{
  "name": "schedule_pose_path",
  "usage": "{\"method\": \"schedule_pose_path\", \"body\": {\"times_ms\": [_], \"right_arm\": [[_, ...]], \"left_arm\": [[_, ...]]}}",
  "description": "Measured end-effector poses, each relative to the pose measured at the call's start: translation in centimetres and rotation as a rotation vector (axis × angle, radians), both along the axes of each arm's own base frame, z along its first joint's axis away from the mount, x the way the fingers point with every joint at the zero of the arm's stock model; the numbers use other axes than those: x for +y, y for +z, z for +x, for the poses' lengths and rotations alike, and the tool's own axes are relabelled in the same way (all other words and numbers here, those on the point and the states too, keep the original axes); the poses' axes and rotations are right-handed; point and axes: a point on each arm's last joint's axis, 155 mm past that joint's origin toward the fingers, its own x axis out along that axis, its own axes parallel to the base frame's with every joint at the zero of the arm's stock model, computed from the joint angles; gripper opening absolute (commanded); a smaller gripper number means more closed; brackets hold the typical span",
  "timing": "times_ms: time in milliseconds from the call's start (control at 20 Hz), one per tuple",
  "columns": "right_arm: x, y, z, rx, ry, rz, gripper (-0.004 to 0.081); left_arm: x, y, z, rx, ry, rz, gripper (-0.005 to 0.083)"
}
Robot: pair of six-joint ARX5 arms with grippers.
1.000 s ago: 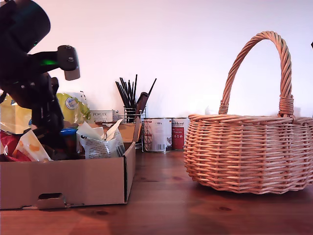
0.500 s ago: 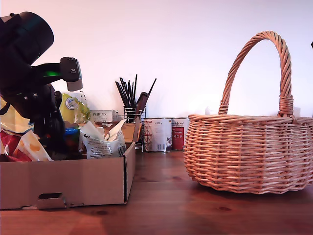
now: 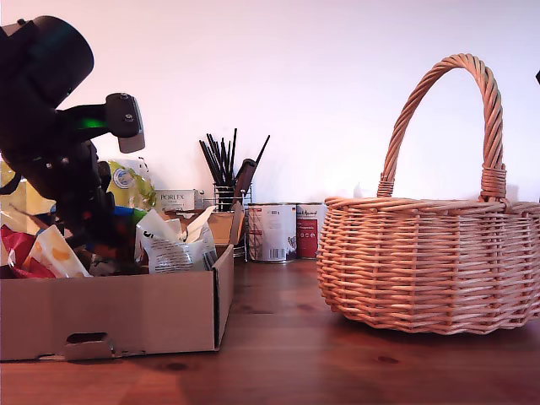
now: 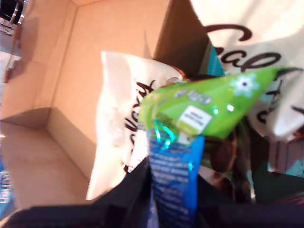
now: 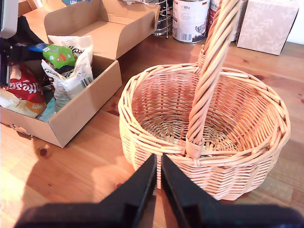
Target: Move the bags of Easter eggs from the cardboard box on the left into the woven basket on the right side.
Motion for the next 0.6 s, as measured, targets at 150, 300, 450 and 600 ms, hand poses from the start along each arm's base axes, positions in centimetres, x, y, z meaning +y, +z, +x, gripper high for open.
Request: {"method": "schedule_pose_path", "body": {"times_ms": [150, 300, 450, 600], "right_arm": [[0.0, 0.0, 0.0, 0.000, 0.000, 0.000, -0.0013], [0.0, 0.0, 0.0, 0.000, 0.000, 0.000, -0.0013], [0.0, 0.0, 0.0, -0.001, 0.000, 0.001, -0.0013], [0.0, 0.0, 0.0, -0.001, 0.000, 0.001, -0.0013]], "left_arm": [[-0.4, 3.6, -0.2, -0.079, -0.012, -0.031, -0.0024], [-0.5, 9.4, -0.4, -0.196, 0.005, -0.117, -0.0024], [-1.7, 13.5, -2.1, -0.250, -0.060, -0.219, -0.0024], [-6.2, 15.7, -5.7, -0.203, -0.213, -0.396, -0.0024]]}}
